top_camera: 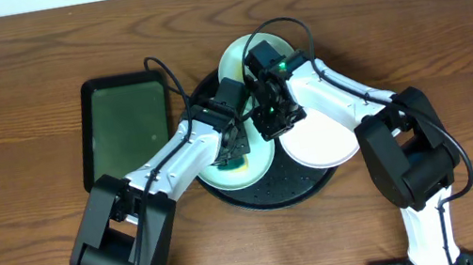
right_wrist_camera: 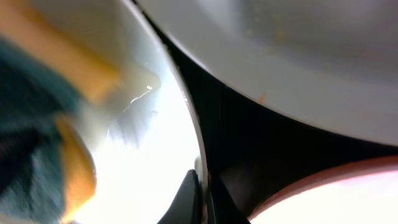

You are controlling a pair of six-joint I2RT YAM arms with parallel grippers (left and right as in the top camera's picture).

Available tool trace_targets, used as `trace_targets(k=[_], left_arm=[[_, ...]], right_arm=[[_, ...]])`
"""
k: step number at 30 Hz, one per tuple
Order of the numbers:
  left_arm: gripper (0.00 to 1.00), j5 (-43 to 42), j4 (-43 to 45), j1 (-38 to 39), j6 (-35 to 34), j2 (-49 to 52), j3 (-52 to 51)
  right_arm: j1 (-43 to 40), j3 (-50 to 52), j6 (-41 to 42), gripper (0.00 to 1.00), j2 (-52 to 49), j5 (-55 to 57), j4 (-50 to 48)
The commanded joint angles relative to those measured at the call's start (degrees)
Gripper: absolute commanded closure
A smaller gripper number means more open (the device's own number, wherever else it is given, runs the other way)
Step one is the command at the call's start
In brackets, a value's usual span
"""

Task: Clean dirty plates on tray and stack at the side
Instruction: 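Scrub the green plate with the sponge while the right gripper holds it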

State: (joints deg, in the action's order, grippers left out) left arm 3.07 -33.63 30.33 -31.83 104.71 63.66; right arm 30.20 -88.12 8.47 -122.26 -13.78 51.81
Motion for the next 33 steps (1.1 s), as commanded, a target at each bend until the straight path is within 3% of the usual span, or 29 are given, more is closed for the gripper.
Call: trace_targets(k=[1,11,15,26,30,33], left_arm=[[0.93,15.6,-1.7,-2.0,-2.0,1.0,-0.9],[0.93,18.2,-1.8,-6.5,-1.9,-5.1,-0.9],[0.93,11.0,-1.4,-6.9,-1.9,-8.9,-0.9],[0.93,-23.8,4.9,-6.7,-0.9,-7.2,-3.6],[0.93,-25.8,5.7,-6.7,-0.8,-5.7,-5.6],[0.93,-21.2,5.7,-6.7,-0.9,-5.6,-7.6]], right_arm=[[-0.4,-0.3,-2.6,0.99,-0.6,1.8,1.1],[-0.6,-0.3,-3.0,0.99,-0.6,3.5,2.2],[-0.6,-0.3,-3.0,0.99,-0.6,3.5,2.0],[-0.6,-0.3,-3.0,0.99,-0.6,3.5,1.6],[-0.7,-0.3,-3.0,0.99,-0.6,3.5,1.1],[-0.7,-0.3,-3.0,0.99,-0.6,3.5,0.9]])
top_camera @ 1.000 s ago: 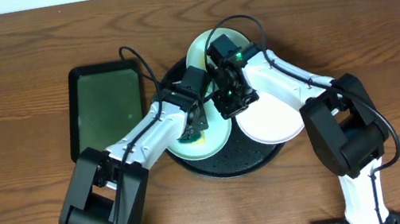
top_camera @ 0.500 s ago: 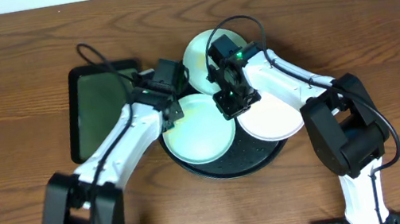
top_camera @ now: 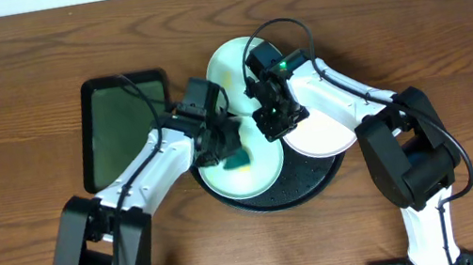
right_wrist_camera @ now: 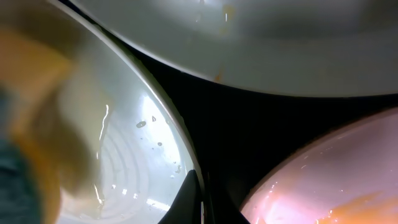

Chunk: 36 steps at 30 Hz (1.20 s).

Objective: Clean dirty plates on tray and stack at the side

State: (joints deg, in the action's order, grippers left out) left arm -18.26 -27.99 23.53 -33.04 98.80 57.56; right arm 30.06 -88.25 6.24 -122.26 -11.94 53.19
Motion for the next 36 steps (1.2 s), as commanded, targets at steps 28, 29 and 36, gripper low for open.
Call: trace_targets(k=[28,29,36], left_arm=[[0.92,35.4,-4.5,-1.0,-3.3,-23.5,-3.4],[0.93,34.5,-4.5,-1.8,-3.2,-24.9,-3.4],[0.93,28.1,-5.1,-11.8,-1.1,-30.6,-3.4]], right_arm=[[-0.1,-0.9,-1.0,0.99,1.4,2.6,-1.0],[0.1,-1.1,-1.3,0.99,2.2,2.7,-0.9],[1.8,-4.7,-2.7,0.99,8.8,11.4,-0.2]])
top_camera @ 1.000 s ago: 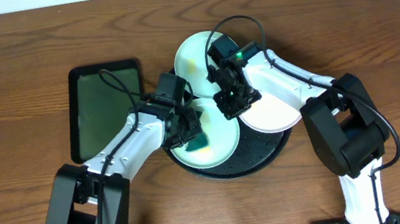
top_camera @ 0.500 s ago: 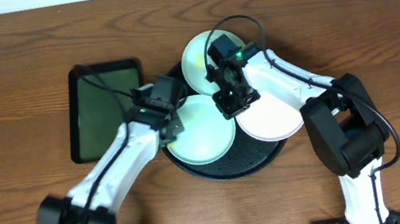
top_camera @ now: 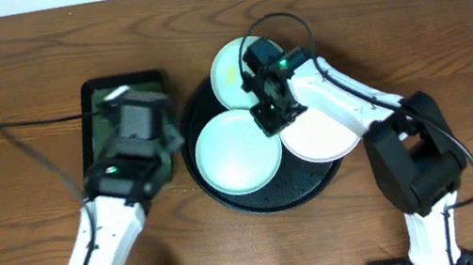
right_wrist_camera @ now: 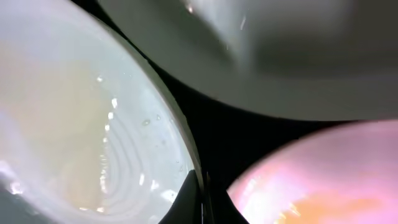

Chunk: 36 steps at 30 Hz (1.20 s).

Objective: Clean dirty plates on tray and stack at the side

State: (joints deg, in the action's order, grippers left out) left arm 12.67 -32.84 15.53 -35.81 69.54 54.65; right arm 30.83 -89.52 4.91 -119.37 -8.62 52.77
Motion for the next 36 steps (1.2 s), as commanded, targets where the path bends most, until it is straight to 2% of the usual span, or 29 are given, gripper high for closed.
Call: trace_targets(k=[1,7,11,19,25,30,36], left_arm=[[0.93,-3.7,-0.3,-5.6,2.7,-1.5,-0.5],[0.93,-11.3,-0.8,-15.3,7.8,-1.4,-0.5],[0.92,-13.2,-1.0,-19.5,7.8,-1.4,-0.5],[0.93,-13.1,-2.4,-21.6,8.4,-1.4,-0.5],[0.93,-13.1,-3.2,-21.6,8.4,-1.4,-0.5],[0.93,-13.1,-3.3,-21.6,9.7,-1.4,-0.5],[0.93,-13.1,-3.4,-21.6,9.7,-1.4,-0.5]], right_arm=[[1.5,-3.8,-1.4,0.99,7.2,12.2,0.4],[5.6,-4.4,-7.0,0.99,13.2,35.5,-0.9],[9.3,-4.4,-13.6,0.99,15.7,46.3,-4.1],[17.1,-4.4,-30.9,0.99,17.1,60.1,-11.3],[20.3,-4.4,-37.3,0.99,17.1,68.0,-14.6],[21.9,-4.4,-36.3,0.99,17.1,68.4,-15.1],[21.3,-4.1,-38.2,0.99,17.0,48.7,-6.1]])
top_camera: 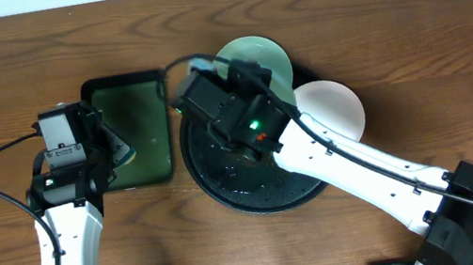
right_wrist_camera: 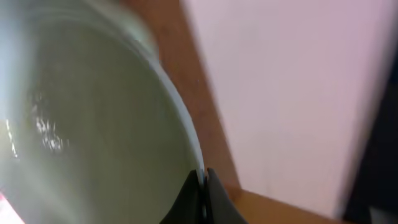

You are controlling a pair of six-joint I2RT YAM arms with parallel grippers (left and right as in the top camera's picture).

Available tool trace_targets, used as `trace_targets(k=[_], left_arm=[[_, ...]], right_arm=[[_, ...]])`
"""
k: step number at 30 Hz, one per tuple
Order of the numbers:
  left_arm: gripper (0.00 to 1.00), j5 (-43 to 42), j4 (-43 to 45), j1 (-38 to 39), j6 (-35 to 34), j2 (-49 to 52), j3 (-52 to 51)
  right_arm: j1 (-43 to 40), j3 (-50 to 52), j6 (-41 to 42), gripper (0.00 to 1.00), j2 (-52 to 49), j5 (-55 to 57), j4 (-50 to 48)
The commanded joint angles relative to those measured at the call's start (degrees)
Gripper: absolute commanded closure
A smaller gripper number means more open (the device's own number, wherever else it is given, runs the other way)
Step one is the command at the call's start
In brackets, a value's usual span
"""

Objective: Clean dirty plates on tray and stack at the side

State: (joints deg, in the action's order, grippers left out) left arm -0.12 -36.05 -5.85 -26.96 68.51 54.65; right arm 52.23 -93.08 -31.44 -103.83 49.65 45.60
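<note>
My right gripper (right_wrist_camera: pixel 203 177) is shut on the rim of a pale green plate (right_wrist_camera: pixel 93 118), which hangs off the table and fills the left of the right wrist view. From overhead the right gripper (top_camera: pixel 185 98) reaches left over the round black tray (top_camera: pixel 254 182), and the wrist hides the held plate. A second pale green plate (top_camera: pixel 258 55) rests at the tray's back rim. A white plate (top_camera: pixel 332 106) lies at its right side. My left gripper (top_camera: pixel 116 154) is shut on a yellow-green sponge (top_camera: pixel 126 156).
A rectangular green tray with a black rim (top_camera: pixel 135 120) lies left of the round tray, and my left gripper sits at its left edge. The left arm's cable runs off over the wooden table (top_camera: pixel 409 19) to the left.
The front pale green plate has left the black tray and now hangs in my right gripper, further left. My left gripper has moved from over the green tray to its left edge.
First my left gripper had the sponge in the front plate while my right gripper pinched its rim. A second later it was the same. Then the left arm was back over the green tray and the plate lay bare. Now the plate is off the tray.
</note>
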Motion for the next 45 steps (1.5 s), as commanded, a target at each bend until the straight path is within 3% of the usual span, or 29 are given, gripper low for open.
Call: trace_targets(k=[1,6,10,18,25,31,35,45], left_arm=[[0.93,-0.3,-0.2,-0.2,0.8,-0.3,-0.5],[0.92,-0.3,-0.2,-0.2,0.8,-0.3,-0.5],[0.93,-0.3,-0.2,-0.3,0.9,-0.3,-0.5],[0.93,-0.3,-0.4,-0.2,0.8,-0.3,-0.5],[0.93,-0.3,-0.4,-0.2,0.8,-0.3,-0.5],[0.93,-0.3,-0.4,-0.2,0.8,-0.3,-0.5],[0.93,-0.3,-0.3,-0.2,0.8,-0.1,-0.5],[0.93,-0.3,-0.4,-0.2,0.8,0.7,-0.5]], right_arm=[[-0.4,-0.5,-1.2,0.99,1.5,-10.1,0.7],[-2.6,-0.5,7.4,0.99,1.5,-1.4,-7.6],[-5.2,-0.5,0.1,0.99,1.5,-21.0,-1.7],[-22.9,-0.4,20.4,0.99,1.5,-38.2,-1.0],[-47.1,-0.1,22.0,0.99,1.5,-65.2,-0.3],[-60.8,2.9,23.8,0.99,1.5,-65.2,-1.2],[-67.5,8.5,34.1,0.99,1.5,-58.2,-7.0],[-73.8,25.4,40.9,0.99,1.5,-58.0,-27.1]])
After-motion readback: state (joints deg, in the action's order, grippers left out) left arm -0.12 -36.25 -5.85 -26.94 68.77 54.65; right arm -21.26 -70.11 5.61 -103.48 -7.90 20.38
